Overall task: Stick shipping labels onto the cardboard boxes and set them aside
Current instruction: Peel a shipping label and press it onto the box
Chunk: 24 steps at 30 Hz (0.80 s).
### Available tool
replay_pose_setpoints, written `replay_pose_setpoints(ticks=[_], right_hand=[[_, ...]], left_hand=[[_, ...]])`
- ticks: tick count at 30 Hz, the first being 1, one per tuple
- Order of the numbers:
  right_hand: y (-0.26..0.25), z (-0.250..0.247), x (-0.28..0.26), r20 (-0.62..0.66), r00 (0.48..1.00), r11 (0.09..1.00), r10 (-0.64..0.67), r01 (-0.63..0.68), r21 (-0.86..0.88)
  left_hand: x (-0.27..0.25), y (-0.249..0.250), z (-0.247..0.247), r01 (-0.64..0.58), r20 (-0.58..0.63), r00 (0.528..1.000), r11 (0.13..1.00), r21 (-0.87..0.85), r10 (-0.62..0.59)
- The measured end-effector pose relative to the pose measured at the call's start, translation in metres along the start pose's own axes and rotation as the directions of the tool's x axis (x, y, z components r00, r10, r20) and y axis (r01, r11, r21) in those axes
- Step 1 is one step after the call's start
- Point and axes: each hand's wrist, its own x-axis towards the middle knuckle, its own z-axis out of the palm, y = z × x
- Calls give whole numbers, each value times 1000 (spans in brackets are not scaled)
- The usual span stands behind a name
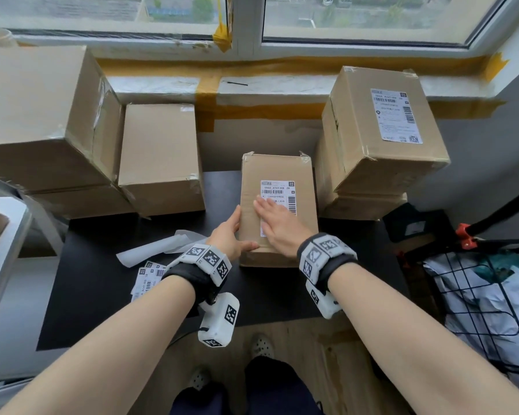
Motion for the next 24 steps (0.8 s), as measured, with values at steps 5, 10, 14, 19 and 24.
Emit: replay_pose_setpoints(ticks=[5,10,14,19,24], right_hand=[[-6,26,-39,-53,994,996,-93,94,5],[3,30,-60,-91,992,996,-83,80,-43],[16,30,-73,-115,992,997,-47,39,-65],[29,20,-89,-150,988,997,28,-39,-68],[25,14,-90,-191,958,932,216,-143,335]], left_hand=[[0,0,-2,-24,2,1000,1000,11,24],[-2,-2,1,-35,-31,999,999,15,35],[-3,-3,3,-20,-57,998,1000,4,20],[-9,1,2,11,-69,998,1000,-4,-11],[-8,3,-2,88,-101,991,996,-7,-88]])
